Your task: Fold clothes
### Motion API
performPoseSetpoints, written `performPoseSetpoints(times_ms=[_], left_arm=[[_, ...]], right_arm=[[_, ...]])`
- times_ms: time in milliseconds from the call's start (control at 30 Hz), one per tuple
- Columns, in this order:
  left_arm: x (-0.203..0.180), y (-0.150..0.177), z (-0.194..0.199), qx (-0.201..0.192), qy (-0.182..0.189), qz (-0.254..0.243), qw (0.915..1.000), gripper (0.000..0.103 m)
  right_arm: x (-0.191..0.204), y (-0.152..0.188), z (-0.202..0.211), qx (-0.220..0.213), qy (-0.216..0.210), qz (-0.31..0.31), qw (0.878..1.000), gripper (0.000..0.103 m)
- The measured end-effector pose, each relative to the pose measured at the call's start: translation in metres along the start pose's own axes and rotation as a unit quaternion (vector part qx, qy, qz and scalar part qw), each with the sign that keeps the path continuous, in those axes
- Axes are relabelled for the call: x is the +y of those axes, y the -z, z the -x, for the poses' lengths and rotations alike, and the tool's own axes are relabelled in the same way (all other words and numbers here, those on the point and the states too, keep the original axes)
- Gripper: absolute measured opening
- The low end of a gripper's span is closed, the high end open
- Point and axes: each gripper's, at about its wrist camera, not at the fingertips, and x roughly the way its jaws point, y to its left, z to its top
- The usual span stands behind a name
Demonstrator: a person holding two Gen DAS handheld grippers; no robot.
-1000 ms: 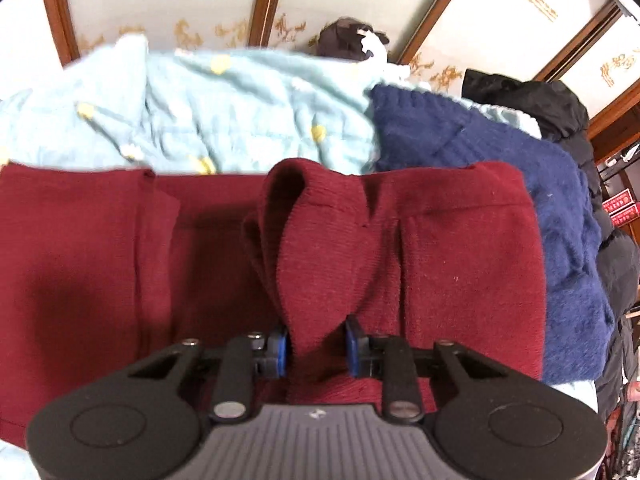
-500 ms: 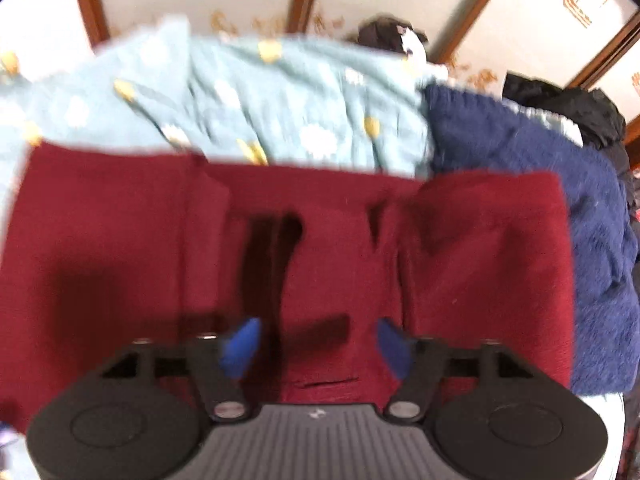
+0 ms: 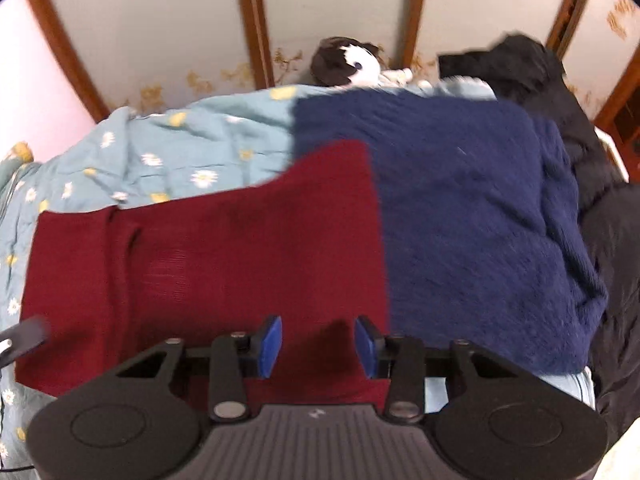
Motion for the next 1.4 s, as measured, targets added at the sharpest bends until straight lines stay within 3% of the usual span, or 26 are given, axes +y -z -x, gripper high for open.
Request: performPoseSetpoints(times_ms=[67,167,267,367,433,500,567,733,967,1033,1067,1200,1333,1400], left_arm=[[-0.015,0.0,-0.022,0.001,-0.044,-0.038,0.9983,0.001],[-0.021,0.006,-0.062,0.025,-0.089,-0.082,0.9923,0.002],[-0.016,0.009,-0.074,0.022,-0.099,-0.099,0.9899,0.002],[-0.009,0.011,-0.082,0.024,-0.092,-0.108,0.9896,0.003],[0.003,0.008,-0.085,0.029,-0.068,-0.08,0.9941,0.003],[0.013,0.003,-0.08,0.034,-0.042,-0.044,0.9976,0.002],[0.025,0.001,-0.068,0.035,-0.017,-0.013,0.9992,0.002],[0.035,0.018,-0.029,-0.004,-0.026,0.012,0.9996,0.004],[0.072,0.009,0.006,-0.054,-0.039,0.054,0.9963,0.005],[0.094,0.002,-0.007,-0.006,0.029,0.102,0.9943,0.003],[0.101,0.002,-0.012,0.01,0.045,0.118,0.9919,0.001],[0.113,0.006,-0.029,0.029,0.008,0.099,0.9946,0.001],[0.145,0.015,-0.041,0.045,0.047,0.162,0.9846,0.001],[0.144,0.015,-0.035,0.037,0.053,0.153,0.9862,0.001]], right_arm=[[-0.021,0.002,-0.003,0.003,-0.026,-0.023,0.999,0.055],[-0.046,0.0,-0.015,0.013,-0.066,-0.034,0.997,0.062],[-0.053,-0.002,-0.036,0.028,-0.093,-0.021,0.995,0.064],[-0.054,0.0,-0.059,0.031,-0.153,-0.03,0.987,0.066],[-0.053,0.004,-0.068,0.03,-0.172,-0.039,0.984,0.066],[-0.049,0.008,-0.07,0.022,-0.163,-0.03,0.986,0.053],[-0.046,0.011,-0.063,0.011,-0.163,-0.032,0.986,0.021],[-0.039,0.007,-0.044,0.008,-0.198,-0.067,0.978,0.017],[0.016,-0.003,-0.003,-0.006,-0.196,-0.026,0.98,0.014],[0.03,-0.006,0.006,-0.005,-0.191,-0.02,0.981,0.014],[0.036,-0.008,0.008,-0.005,-0.189,-0.019,0.982,0.014],[0.058,-0.013,0.018,-0.009,-0.186,-0.011,0.982,0.014],[0.08,-0.019,0.04,-0.014,-0.193,0.004,0.981,0.013],[0.094,-0.021,0.044,-0.016,-0.196,0.016,0.98,0.013]])
